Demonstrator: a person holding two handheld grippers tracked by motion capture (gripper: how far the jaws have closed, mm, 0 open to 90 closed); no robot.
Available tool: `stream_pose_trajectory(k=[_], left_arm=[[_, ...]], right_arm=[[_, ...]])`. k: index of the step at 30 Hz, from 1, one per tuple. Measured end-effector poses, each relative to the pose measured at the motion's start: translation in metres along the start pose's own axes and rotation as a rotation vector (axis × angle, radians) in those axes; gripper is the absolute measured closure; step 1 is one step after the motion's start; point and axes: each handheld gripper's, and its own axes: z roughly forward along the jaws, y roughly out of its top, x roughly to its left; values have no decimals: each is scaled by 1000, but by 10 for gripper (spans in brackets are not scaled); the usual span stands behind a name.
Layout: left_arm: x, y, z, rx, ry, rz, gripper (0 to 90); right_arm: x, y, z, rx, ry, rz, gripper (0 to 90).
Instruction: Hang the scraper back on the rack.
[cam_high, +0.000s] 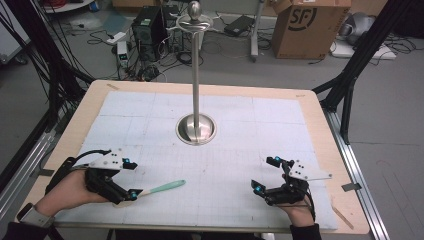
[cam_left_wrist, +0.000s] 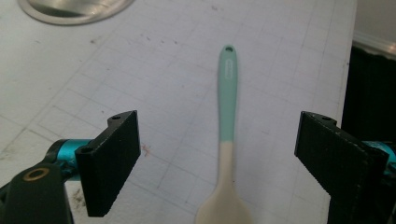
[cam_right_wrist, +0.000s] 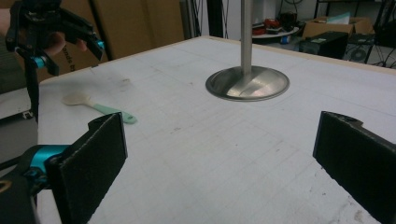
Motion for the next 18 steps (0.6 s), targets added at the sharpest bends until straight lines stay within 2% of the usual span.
stream_pose_trajectory(k=[3, 5, 8, 10, 14, 15, 18], left_arm=[[1, 4, 10, 59, -24, 23, 157], [1, 6, 15, 83, -33, 20, 167], [4, 10, 23, 149, -24, 29, 181], [5, 13, 27, 188, -36, 24, 204], [7, 17, 32, 266, -45, 41, 295], [6, 18, 34, 285, -49, 35, 313], [5, 19, 38, 339, -49, 58, 373]], right_arm=[[1, 0, 0, -3, 0, -1, 17], [2, 0, 0, 2, 1, -5, 17], [4, 1, -1, 2, 0, -8, 17], [4, 1, -2, -1, 1, -10, 17], [3, 1, -2, 1, 0, -10, 17], [3, 1, -2, 3, 2, -8, 17], [3, 0, -1, 5, 6, -12, 17]])
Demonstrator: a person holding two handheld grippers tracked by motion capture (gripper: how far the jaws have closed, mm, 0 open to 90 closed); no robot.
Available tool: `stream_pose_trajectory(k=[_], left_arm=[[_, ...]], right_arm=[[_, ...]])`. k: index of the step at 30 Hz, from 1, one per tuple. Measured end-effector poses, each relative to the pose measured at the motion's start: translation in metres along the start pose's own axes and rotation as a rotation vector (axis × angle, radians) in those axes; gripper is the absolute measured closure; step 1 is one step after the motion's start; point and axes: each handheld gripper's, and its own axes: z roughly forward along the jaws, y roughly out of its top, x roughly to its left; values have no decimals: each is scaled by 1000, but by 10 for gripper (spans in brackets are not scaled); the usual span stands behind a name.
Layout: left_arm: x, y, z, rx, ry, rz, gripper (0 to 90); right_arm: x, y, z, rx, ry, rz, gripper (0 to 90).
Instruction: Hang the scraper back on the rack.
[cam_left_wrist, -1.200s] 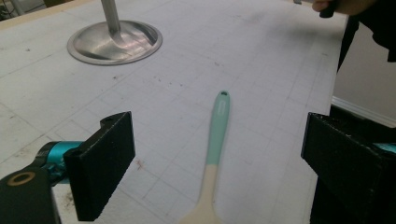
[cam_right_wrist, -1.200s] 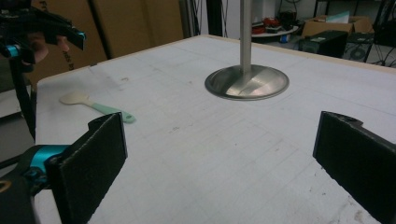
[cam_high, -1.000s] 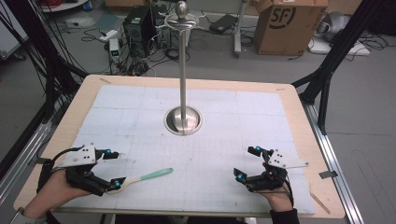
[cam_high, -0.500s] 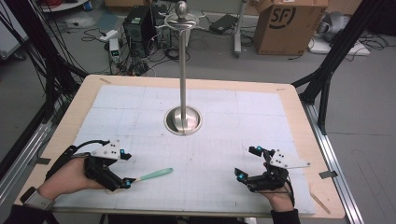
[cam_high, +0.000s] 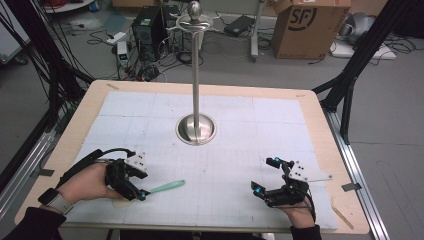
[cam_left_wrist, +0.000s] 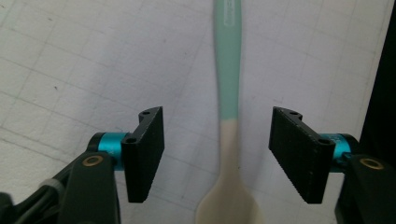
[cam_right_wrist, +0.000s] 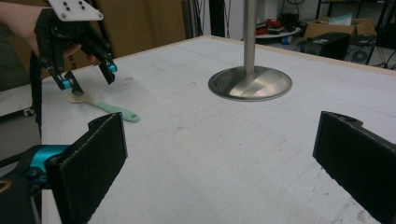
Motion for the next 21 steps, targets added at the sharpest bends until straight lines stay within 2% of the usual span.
stream_pose_trajectory(k=[3, 5, 12, 14, 16, 21], left_arm=[[-2, 1, 4, 66, 12, 24, 434], [-4, 2, 6, 94, 12, 36, 466], [-8, 2, 11, 140, 23, 50, 573], [-8, 3, 10, 156, 22, 66, 619], [-10, 4, 11, 168, 26, 54, 658], [-19, 13, 15, 227, 50, 87, 744]], right_arm=[[0, 0, 0, 3, 3, 3, 17], [0, 0, 0, 0, 5, 0, 17], [0, 0, 1, 5, 5, -2, 17], [0, 0, 2, 3, 5, -2, 17], [0, 0, 3, 4, 9, -3, 17], [1, 1, 4, 7, 10, -4, 17]])
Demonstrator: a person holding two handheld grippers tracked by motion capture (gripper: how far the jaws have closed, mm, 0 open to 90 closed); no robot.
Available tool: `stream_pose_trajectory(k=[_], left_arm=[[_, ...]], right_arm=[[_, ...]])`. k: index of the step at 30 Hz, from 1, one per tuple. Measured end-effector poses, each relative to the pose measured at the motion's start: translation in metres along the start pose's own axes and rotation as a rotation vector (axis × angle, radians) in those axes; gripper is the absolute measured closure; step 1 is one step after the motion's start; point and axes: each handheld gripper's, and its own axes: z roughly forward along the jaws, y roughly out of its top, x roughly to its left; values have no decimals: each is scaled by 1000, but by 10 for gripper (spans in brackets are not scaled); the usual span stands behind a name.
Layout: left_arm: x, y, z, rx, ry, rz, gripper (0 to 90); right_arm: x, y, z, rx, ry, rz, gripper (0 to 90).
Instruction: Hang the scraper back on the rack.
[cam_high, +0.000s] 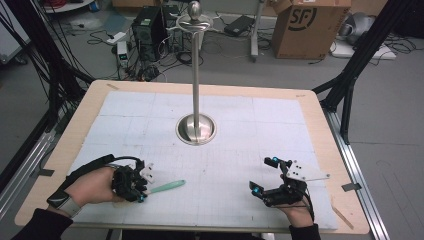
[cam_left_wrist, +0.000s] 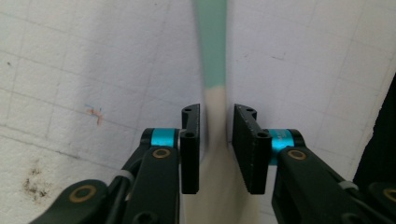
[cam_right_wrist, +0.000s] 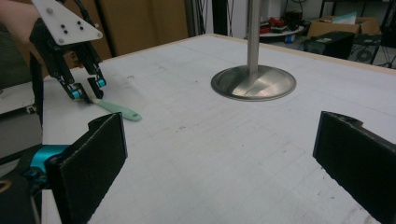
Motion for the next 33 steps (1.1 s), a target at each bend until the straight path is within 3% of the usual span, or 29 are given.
stream_pose_trajectory(k=[7, 12, 17, 21, 27, 33], left_arm=[[2, 7, 1, 47, -16, -34, 793], [0, 4, 0, 26, -5, -16, 805], [-1, -3, -3, -29, 10, -42, 806], [1, -11, -13, -106, 34, -77, 805], [6, -22, -40, -268, 100, -186, 805], [12, -32, -63, -461, 122, -258, 804]], right_arm=[[2, 1, 2, 4, 7, -7, 17], [2, 1, 3, 5, 11, -6, 17], [1, 1, 2, 5, 7, -6, 17], [1, 1, 2, 5, 6, -5, 17], [1, 1, 3, 4, 5, -10, 17], [1, 1, 3, 9, 5, -4, 17]])
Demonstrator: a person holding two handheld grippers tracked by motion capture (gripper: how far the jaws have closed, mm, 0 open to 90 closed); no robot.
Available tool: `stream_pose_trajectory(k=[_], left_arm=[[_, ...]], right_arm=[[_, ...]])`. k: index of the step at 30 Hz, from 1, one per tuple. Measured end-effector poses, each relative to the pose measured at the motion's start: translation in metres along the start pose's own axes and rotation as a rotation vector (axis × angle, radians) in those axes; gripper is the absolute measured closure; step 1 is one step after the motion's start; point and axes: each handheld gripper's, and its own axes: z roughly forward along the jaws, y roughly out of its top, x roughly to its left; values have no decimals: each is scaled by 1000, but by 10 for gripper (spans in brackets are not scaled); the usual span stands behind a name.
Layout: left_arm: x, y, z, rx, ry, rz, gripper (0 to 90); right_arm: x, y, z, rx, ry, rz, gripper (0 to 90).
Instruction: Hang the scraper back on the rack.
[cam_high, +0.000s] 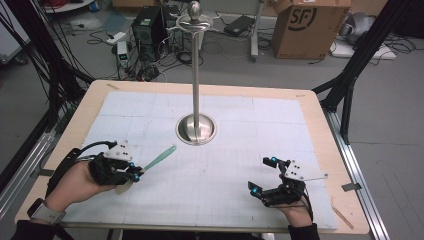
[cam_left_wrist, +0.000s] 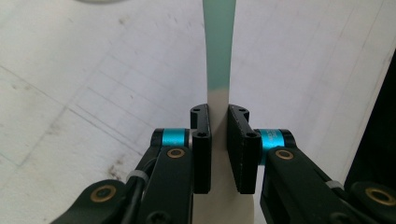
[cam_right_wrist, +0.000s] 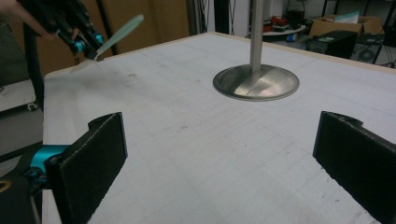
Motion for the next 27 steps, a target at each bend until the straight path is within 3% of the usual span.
stream_pose_trajectory(k=[5, 10, 18, 21, 23, 27], left_arm=[[8, -2, -7, -137, 56, -77, 804], [14, -2, -10, -274, 37, -150, 804], [27, 20, -17, -411, 9, -203, 805], [32, 29, -21, -428, 10, -205, 805], [37, 34, -25, -422, 37, -173, 805], [49, 42, -39, -420, 67, -174, 804]], right_arm=[[-1, 0, -1, -9, -2, -1, 17], [-1, 0, -1, -7, -1, 3, 17], [-1, 0, -2, -11, 1, 5, 17], [-1, 0, -2, -13, 1, 5, 17], [-1, 0, -2, -17, 2, 9, 17], [0, 0, -2, -16, 6, 7, 17]])
